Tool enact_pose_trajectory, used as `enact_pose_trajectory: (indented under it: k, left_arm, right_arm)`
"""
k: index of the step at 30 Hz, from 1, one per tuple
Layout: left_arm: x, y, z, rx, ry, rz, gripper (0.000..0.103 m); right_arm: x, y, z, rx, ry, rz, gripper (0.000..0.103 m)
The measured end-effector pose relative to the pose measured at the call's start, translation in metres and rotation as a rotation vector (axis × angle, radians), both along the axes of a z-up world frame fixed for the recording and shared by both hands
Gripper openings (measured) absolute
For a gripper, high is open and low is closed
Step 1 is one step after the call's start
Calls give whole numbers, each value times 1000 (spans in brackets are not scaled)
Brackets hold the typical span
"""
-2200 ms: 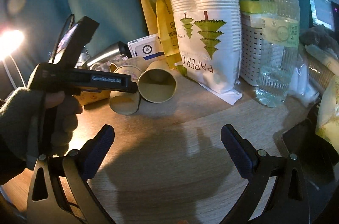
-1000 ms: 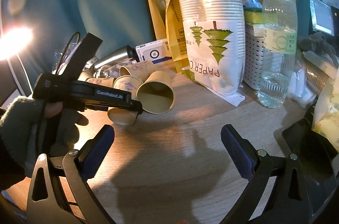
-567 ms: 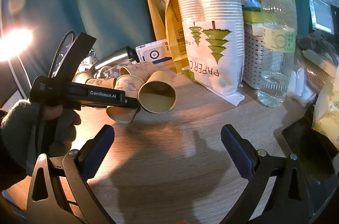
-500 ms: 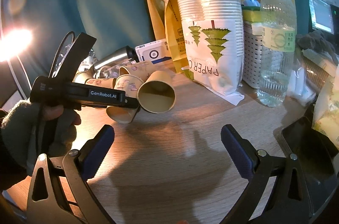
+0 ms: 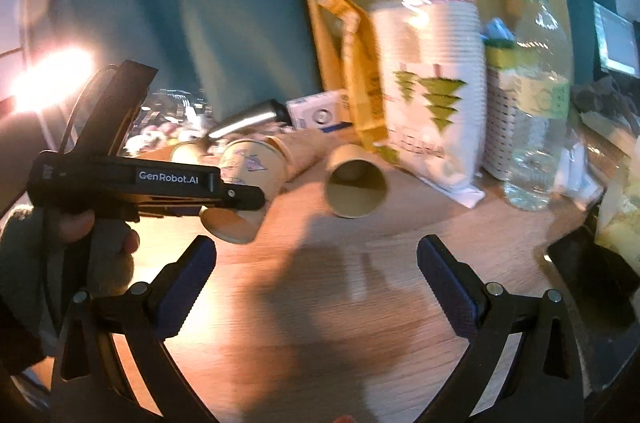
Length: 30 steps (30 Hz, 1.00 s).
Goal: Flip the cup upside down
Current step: 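Lift the cup with the right gripper and roll it rim-down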
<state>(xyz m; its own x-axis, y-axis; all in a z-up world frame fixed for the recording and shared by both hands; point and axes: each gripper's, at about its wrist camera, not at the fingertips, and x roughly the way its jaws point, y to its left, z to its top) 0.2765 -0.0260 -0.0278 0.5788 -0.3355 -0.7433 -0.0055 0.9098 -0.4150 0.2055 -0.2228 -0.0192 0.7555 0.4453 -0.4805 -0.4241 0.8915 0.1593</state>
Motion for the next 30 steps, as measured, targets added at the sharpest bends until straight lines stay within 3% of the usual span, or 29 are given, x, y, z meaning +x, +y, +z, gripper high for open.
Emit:
enact_pose_trajectory:
  k: [9,13,18,25,30]
  left_arm:
    - [-92,15,12,-185,-110,34,64]
    - [-126,21,10,-249,-120,26,64]
    - [-167,41,3,-426,-169,56,64]
    - [-192,45,-1,-503,-210,61,64]
    - [-199,49,-10,-544,-209,65,64]
  right_arm:
    - [-68,39,-1,-28,-74,137,102]
    - [-94,44,0,-13,-95,158,102]
    - [-130,49,0,15,-145,177,102]
    - [-153,59,7,67,-200,222,102]
    - [-152,70,3,63,-172,253,102]
